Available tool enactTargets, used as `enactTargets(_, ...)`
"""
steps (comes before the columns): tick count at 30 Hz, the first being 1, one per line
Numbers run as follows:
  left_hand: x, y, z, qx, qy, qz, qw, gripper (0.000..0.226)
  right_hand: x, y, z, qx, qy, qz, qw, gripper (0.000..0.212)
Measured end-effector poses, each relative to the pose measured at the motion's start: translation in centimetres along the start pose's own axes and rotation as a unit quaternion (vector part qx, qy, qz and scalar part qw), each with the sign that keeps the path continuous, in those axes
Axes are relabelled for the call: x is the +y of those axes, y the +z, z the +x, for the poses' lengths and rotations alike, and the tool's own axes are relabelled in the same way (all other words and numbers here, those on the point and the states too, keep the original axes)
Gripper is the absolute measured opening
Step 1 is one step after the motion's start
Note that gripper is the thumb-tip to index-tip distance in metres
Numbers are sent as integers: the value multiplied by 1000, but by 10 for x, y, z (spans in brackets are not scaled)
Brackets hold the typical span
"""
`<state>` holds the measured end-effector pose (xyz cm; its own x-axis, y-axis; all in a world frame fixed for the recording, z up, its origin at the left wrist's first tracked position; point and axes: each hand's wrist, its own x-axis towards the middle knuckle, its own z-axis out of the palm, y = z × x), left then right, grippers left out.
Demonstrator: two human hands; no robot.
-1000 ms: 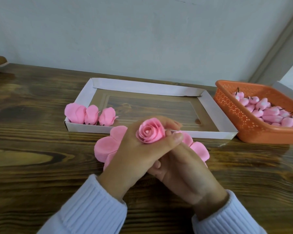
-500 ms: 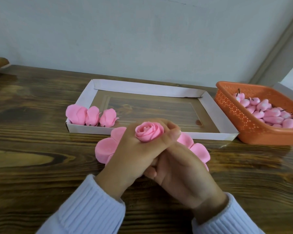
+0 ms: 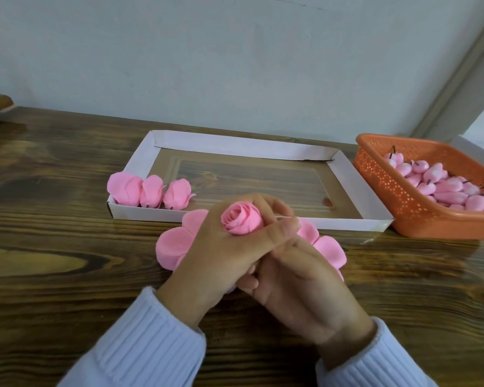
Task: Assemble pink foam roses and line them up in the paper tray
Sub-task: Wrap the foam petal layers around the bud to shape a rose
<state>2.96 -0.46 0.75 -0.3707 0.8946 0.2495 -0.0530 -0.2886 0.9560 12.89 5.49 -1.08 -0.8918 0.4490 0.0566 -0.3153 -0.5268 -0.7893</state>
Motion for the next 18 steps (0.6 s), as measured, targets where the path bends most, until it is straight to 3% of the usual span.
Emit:
enactTargets(4,0,1,-1,-20,-7,6,1000,5,2,-2,2,55,18,-81,995,24)
enactTargets(9,0,-2,2,11,3,-18,1000,18,2,2,0,11,-12,-22,1000,47)
enactTargets(12,-2,-5,2,-7,-11,-20,1000,23,3,2,0,20,-6,-33,999,28)
enactTargets(15,2,-3,1,-40,-22,-16,999,22,6,0,2,46,16,-62,997,30)
enactTargets(18,-2,-4,3,-11,-29,-29,999,29,5,0,1,37,-4,-66,997,23)
